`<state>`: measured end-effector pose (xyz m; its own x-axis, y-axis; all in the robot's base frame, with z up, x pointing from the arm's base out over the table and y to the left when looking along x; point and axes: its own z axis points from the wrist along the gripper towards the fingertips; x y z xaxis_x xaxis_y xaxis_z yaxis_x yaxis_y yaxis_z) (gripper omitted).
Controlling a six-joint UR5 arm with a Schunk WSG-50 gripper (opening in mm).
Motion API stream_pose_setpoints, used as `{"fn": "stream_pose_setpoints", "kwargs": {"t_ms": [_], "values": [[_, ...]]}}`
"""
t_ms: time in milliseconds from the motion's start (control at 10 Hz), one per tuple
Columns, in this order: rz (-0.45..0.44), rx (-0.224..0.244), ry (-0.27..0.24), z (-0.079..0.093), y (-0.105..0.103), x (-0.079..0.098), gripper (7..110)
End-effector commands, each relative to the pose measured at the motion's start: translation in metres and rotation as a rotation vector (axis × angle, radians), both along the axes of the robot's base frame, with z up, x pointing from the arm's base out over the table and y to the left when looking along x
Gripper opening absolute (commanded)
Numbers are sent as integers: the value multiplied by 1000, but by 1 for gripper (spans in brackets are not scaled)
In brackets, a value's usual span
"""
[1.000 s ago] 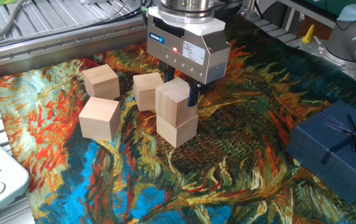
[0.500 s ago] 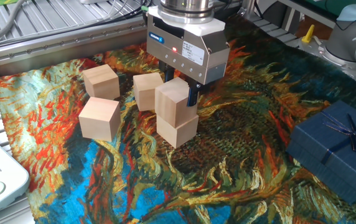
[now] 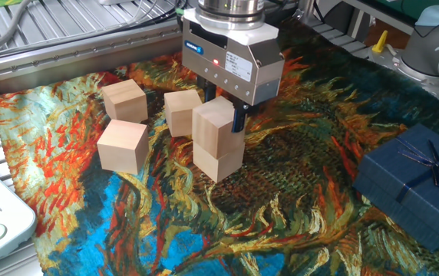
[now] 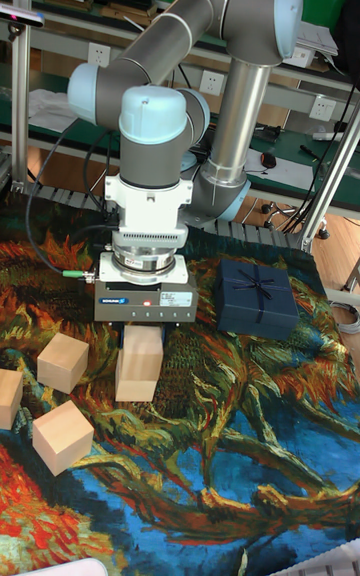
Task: Stack the blocks in a vertical line of five
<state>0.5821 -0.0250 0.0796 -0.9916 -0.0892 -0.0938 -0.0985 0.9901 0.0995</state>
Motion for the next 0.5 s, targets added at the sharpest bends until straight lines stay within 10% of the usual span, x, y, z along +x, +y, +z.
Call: {"fn": "stream_pose_setpoints", "kwargs": {"t_ms": [0,400], "values": [[-9,7,7,1,1,-1,44],[5,4,8,2,0,-2,44]]}}
